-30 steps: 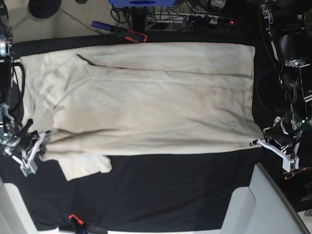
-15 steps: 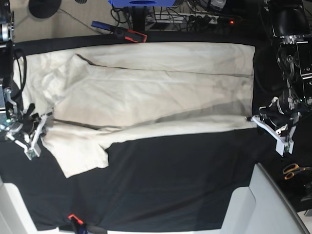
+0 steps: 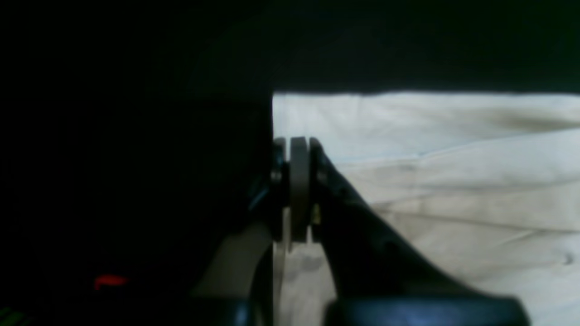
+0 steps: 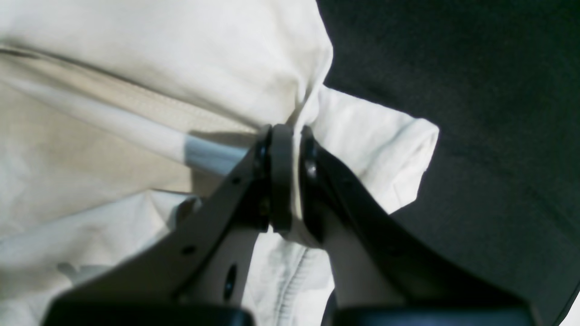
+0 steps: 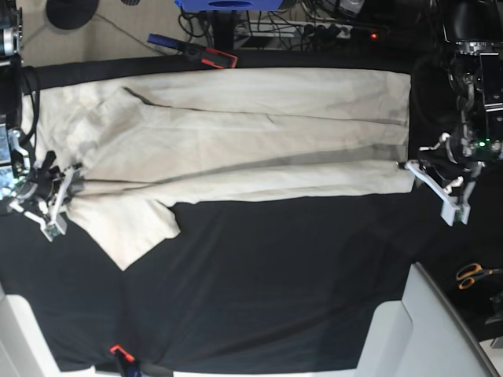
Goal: Fold the T-shirt properly
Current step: 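Fold the unfolded side edge over the shirt body with both grippers, then release and move the right gripper to grasp the sleeve edge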
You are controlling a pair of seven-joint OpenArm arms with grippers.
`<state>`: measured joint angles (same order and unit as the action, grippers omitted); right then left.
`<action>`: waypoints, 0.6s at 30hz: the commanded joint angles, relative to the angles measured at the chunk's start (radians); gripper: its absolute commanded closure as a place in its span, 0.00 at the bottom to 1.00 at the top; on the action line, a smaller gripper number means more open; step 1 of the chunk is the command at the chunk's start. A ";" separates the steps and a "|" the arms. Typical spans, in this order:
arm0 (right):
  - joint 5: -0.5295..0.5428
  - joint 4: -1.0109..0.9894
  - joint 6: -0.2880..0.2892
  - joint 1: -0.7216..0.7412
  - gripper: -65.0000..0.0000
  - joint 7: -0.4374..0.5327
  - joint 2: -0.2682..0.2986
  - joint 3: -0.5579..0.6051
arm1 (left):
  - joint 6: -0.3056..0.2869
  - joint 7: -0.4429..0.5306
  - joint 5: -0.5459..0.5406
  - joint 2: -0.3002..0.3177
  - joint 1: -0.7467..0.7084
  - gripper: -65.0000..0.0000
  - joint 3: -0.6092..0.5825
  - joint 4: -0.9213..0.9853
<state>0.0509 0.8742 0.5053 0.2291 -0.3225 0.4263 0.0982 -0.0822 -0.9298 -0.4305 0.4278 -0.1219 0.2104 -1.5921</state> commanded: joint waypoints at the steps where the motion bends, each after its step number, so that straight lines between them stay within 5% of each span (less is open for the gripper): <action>1: 0.000 0.010 -0.006 0.023 1.00 0.012 0.021 -0.008 | 0.000 0.015 -0.006 0.015 0.011 1.00 -0.015 0.008; 8: 0.004 0.017 -0.020 0.003 0.97 -0.037 0.013 -0.030 | 0.009 0.162 -0.006 0.007 0.014 1.00 -0.087 0.128; 12: 0.000 0.098 -0.033 -0.029 0.75 -0.068 -0.011 -0.139 | 0.009 0.182 -0.006 0.007 0.018 1.00 -0.090 0.135; 18: 0.000 0.317 -0.032 -0.066 0.36 -0.146 -0.016 -0.153 | 0.009 0.183 -0.006 0.006 0.020 1.00 -0.091 0.137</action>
<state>0.0444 1.1763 0.4778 0.1410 -0.4847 0.3931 -0.0505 -0.0784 -0.7635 -0.4351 0.4171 -0.1120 0.1139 -1.4422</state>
